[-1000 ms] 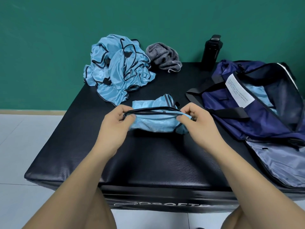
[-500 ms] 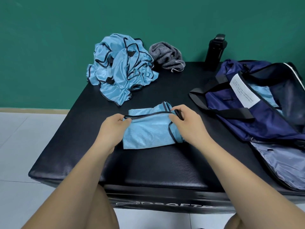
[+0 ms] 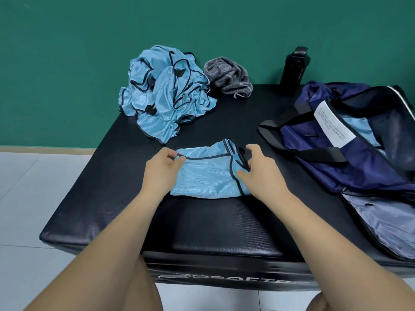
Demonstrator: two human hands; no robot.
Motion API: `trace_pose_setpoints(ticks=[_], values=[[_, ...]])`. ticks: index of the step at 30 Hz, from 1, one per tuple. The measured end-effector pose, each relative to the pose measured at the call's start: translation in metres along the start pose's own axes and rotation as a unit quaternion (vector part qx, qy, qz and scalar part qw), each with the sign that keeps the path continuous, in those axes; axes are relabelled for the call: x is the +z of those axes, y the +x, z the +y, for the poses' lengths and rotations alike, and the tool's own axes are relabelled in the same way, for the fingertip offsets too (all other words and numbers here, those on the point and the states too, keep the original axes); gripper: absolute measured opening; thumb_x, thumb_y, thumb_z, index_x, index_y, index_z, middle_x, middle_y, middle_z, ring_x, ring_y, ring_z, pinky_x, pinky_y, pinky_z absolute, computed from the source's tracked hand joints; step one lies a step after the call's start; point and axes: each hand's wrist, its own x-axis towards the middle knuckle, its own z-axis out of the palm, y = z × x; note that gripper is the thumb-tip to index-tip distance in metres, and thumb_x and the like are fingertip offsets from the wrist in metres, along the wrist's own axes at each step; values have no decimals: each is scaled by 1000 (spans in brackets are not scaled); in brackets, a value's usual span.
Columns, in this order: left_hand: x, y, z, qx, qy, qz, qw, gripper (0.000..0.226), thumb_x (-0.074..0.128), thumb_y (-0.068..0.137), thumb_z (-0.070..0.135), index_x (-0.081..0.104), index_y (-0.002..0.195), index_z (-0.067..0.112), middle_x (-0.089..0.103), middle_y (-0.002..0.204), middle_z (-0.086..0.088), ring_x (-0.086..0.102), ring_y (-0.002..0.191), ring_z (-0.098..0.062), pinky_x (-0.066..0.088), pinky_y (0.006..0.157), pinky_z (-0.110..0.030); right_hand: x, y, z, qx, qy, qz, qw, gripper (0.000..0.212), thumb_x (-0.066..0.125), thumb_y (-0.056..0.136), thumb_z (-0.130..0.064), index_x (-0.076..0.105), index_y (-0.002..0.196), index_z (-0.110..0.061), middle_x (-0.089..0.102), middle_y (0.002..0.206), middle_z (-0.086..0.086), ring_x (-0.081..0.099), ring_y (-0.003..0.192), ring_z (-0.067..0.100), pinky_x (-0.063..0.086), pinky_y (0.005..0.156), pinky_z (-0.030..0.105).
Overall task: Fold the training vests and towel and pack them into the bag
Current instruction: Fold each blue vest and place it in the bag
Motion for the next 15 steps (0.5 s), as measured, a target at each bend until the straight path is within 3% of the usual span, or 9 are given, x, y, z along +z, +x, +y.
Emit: trace_pose_setpoints(ticks=[6, 10, 13, 15], values=[[-4, 6, -7, -7, 66, 25, 997, 23, 72, 98, 43, 62, 110, 27, 68, 92, 4, 65, 82, -14, 52, 68, -34, 4, 1, 4, -18, 14, 27, 999, 54, 73, 93, -34, 44, 139, -31, 61, 92, -12, 63, 83, 13, 56, 74, 39], [-4, 5, -8, 29, 142, 40, 989, 34, 78, 94, 41, 57, 117, 27, 61, 101, 4, 62, 87, -15, 50, 70, -35, 3, -6, 5, -66, -9, 81, 995, 52, 77, 92, -37, 47, 134, -30, 50, 115, -10, 60, 95, 16, 53, 76, 39], [-1, -5, 2, 123, 189, 70, 972, 30, 80, 92, 34, 56, 111, 28, 49, 108, 7, 57, 87, -14, 50, 70, -36, -4, -14, -5, -144, -59, 140, 978, 28, 74, 94, -34, 49, 106, -26, 48, 103, -9, 55, 89, 18, 49, 68, 38], [4, -17, 11, 189, 191, 30, 963, 21, 77, 93, 33, 58, 102, 31, 50, 103, 10, 57, 85, -8, 51, 72, -36, -6, -22, -10, -147, -88, 101, 980, 23, 68, 96, -35, 47, 93, -27, 53, 87, -8, 55, 79, 19, 48, 66, 38]])
